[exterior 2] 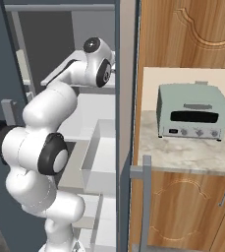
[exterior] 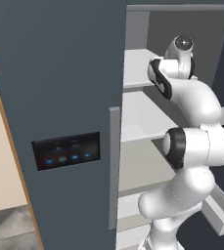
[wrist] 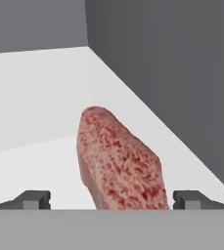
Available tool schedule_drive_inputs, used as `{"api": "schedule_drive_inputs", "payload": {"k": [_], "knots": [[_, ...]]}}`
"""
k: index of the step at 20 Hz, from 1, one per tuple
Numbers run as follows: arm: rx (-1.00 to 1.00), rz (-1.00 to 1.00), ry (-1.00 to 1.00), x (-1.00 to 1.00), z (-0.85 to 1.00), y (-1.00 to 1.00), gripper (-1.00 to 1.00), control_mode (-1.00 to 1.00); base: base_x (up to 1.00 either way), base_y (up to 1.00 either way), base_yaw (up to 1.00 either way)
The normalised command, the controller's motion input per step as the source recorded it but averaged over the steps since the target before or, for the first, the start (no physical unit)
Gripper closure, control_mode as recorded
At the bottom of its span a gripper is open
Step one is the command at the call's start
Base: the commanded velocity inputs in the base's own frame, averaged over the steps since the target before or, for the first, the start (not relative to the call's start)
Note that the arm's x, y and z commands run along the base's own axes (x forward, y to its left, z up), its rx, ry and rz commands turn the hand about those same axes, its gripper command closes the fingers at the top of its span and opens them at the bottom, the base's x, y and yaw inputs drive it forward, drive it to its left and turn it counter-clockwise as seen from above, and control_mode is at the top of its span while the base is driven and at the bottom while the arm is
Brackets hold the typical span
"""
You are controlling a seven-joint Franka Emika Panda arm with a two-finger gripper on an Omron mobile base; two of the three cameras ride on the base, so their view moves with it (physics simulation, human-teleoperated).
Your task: Place one corn and one steak in each tupperware on the nearby counter, to pack two identical lunches.
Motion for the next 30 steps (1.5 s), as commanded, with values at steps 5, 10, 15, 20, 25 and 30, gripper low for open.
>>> {"api": "schedule_drive_inputs", "payload": {"k": [5, 10, 15, 20, 25, 30], "knots": [[0.00, -0.03, -0.06, 0.05, -0.46, 0.00, 1.00, -1.00, 0.00, 0.00, 0.00], [0.00, -0.04, -0.12, 0.00, -0.26, 0.06, 1.00, -1.00, 0.00, 0.00, 0.00], [-0.01, 0.00, -0.01, -0.19, 0.16, 0.45, 1.00, -1.00, 0.00, 0.00, 0.00], [-0.01, 0.00, -0.11, -0.93, 0.10, 0.47, 1.00, -1.00, 0.00, 0.00, 0.00], [0.00, 0.00, -0.11, -1.00, 0.00, 0.24, 1.00, -1.00, 0.00, 0.00, 0.00], [0.00, 0.00, -0.09, -1.00, 0.03, 0.11, 1.00, -1.00, 0.00, 0.00, 0.00]]}}
